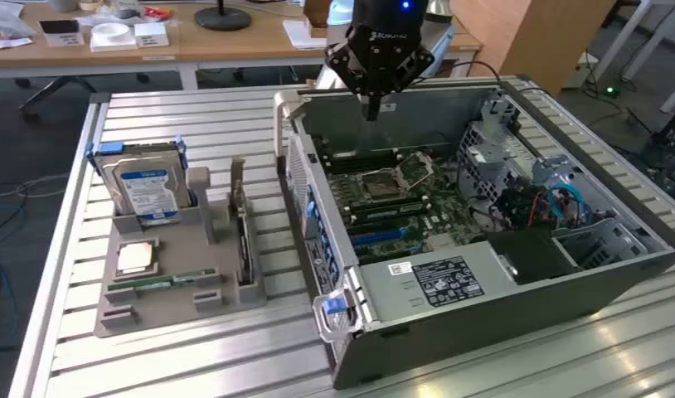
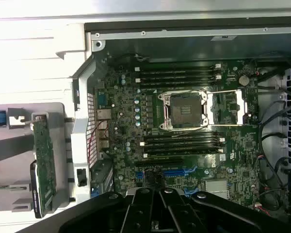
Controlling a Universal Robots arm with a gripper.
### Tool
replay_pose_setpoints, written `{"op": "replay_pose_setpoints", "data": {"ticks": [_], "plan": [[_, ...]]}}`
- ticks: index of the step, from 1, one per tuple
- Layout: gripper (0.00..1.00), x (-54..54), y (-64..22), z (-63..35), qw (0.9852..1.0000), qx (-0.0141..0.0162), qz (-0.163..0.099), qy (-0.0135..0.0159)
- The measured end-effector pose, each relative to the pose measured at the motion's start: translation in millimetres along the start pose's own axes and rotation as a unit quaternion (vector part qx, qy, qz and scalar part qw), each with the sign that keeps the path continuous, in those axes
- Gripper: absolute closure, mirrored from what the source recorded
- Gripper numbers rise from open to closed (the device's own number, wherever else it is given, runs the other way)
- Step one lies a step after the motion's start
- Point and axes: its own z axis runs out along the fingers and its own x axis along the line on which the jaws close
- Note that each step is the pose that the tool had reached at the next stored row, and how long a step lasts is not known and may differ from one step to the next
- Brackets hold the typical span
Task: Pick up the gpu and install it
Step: 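Reach for the gpu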
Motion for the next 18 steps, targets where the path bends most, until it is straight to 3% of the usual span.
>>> {"op": "replay_pose_setpoints", "data": {"ticks": [18], "plan": [[0.89, 2.8, -0.2, -0.1, 1.0000, 0.0000, 0.000, 0.0000]]}}
